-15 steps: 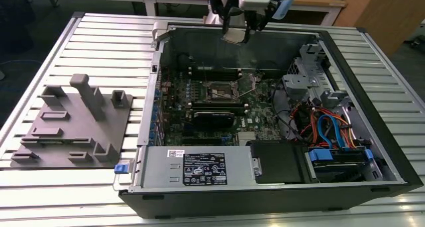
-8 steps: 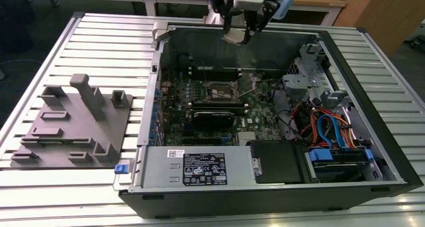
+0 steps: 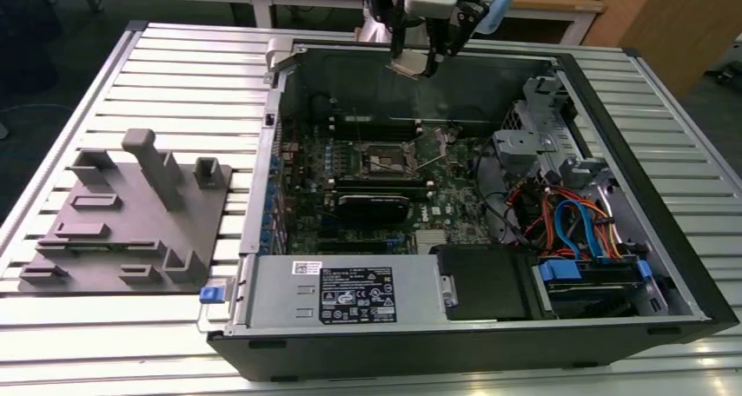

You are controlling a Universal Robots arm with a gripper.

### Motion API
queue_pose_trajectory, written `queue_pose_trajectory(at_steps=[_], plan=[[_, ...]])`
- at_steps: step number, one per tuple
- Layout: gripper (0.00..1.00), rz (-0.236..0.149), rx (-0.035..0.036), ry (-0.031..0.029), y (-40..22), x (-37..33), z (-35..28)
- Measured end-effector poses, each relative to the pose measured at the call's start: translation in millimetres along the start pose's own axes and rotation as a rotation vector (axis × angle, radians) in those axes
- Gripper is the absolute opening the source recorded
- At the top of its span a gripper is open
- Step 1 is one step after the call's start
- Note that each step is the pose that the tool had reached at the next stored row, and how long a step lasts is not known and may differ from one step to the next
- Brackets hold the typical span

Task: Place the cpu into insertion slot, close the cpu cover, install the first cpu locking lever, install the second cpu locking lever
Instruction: 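Place the cpu into insertion slot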

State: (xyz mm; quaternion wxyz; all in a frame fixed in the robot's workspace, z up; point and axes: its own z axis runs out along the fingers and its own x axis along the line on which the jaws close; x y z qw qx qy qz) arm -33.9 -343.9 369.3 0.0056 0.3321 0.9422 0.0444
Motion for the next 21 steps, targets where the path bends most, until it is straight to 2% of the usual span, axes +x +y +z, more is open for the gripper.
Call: queue_pose_trajectory(at_steps=[5,9,21], plan=[[0.54,0.002,-0.0001,-0.0002,0.0,0.0,0.0],[0.54,0.025,-0.0005,-0.0022,0.0,0.0,0.0],[0.54,0.180,-0.0029,-0.0163,0.0,0.0,0.3]])
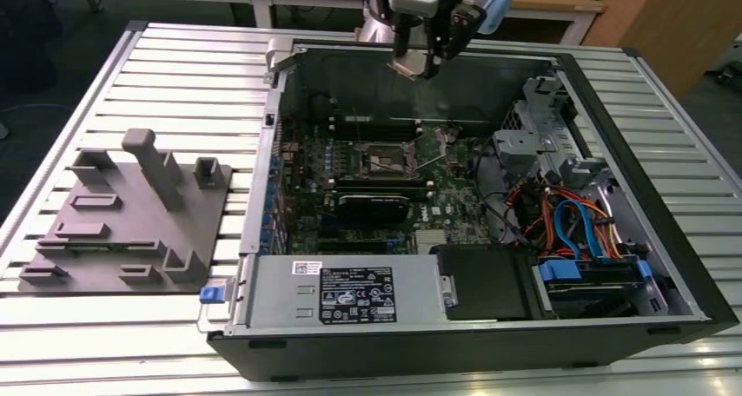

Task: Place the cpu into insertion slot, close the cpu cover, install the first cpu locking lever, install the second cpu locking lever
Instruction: 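Place the cpu into insertion slot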

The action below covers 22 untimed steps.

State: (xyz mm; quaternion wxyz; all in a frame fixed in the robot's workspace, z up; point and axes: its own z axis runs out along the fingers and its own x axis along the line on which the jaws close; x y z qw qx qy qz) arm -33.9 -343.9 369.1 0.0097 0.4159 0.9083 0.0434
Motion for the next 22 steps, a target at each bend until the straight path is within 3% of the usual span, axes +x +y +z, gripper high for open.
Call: queue_pose_trajectory(at_steps=[2,15,22], plan=[[0.54,0.017,-0.0003,-0.0015,0.0,0.0,0.0],[0.54,0.023,-0.0005,-0.0020,0.0,0.0,0.0],[0.54,0.071,-0.0014,-0.0062,0.0,0.0,0.1]])
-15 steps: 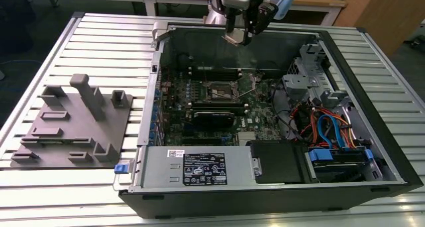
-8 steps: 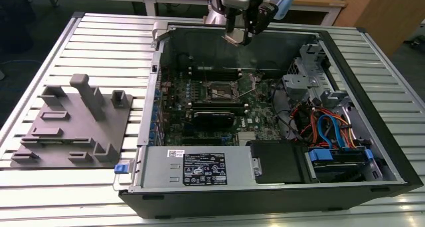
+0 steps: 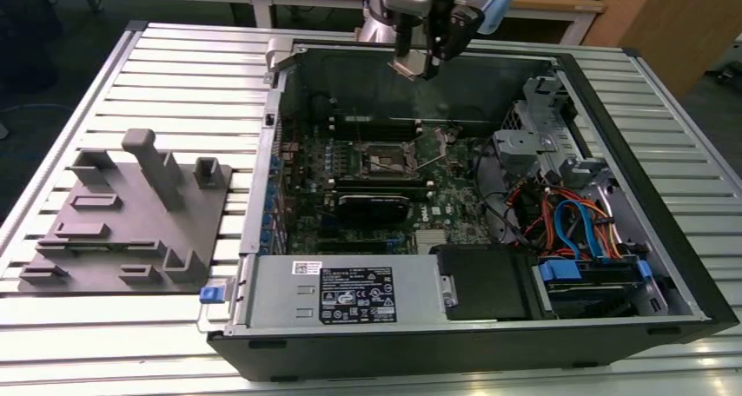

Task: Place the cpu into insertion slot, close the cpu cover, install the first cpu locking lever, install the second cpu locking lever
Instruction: 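Place the cpu into insertion slot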

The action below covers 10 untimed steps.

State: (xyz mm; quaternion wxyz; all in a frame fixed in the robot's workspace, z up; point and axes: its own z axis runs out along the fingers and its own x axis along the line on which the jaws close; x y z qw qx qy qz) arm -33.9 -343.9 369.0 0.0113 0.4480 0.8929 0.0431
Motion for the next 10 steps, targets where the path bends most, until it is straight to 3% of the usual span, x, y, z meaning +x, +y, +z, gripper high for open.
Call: queue_pose_trajectory(at_steps=[10], plan=[[0.54,0.143,-0.0024,-0.0129,0.0,0.0,0.3]])
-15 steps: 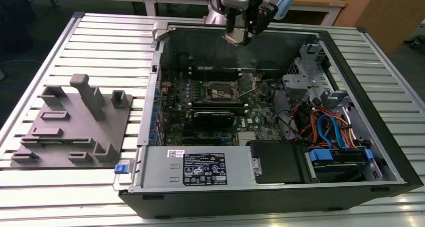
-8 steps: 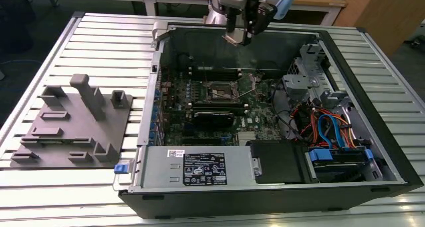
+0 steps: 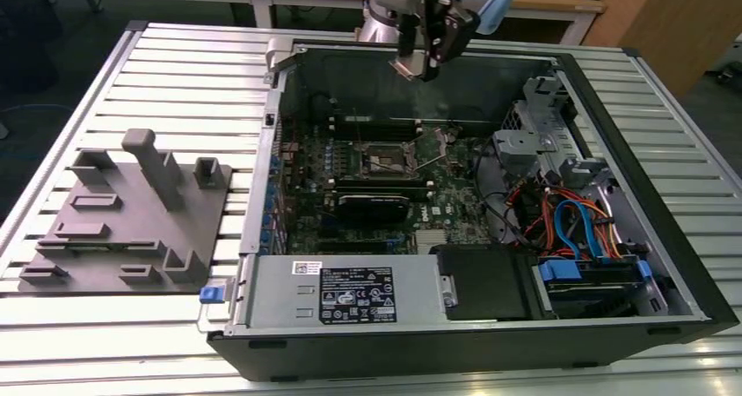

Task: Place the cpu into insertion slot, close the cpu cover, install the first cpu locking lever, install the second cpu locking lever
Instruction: 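Place the cpu into insertion slot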

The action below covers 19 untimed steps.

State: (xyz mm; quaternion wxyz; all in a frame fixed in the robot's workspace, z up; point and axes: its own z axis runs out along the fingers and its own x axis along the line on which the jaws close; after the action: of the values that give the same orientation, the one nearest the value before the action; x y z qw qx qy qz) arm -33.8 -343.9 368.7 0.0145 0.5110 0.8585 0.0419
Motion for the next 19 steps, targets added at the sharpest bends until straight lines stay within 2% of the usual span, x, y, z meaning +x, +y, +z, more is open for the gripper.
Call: queue_pose_trajectory(at_steps=[11,17,19], plan=[[0.54,0.021,-0.0004,-0.0019,0.0,0.0,0.0],[0.54,0.088,-0.0015,-0.0080,-0.1,0.1,0.3],[0.54,0.098,-0.0014,-0.0089,-0.7,0.5,0.2]])
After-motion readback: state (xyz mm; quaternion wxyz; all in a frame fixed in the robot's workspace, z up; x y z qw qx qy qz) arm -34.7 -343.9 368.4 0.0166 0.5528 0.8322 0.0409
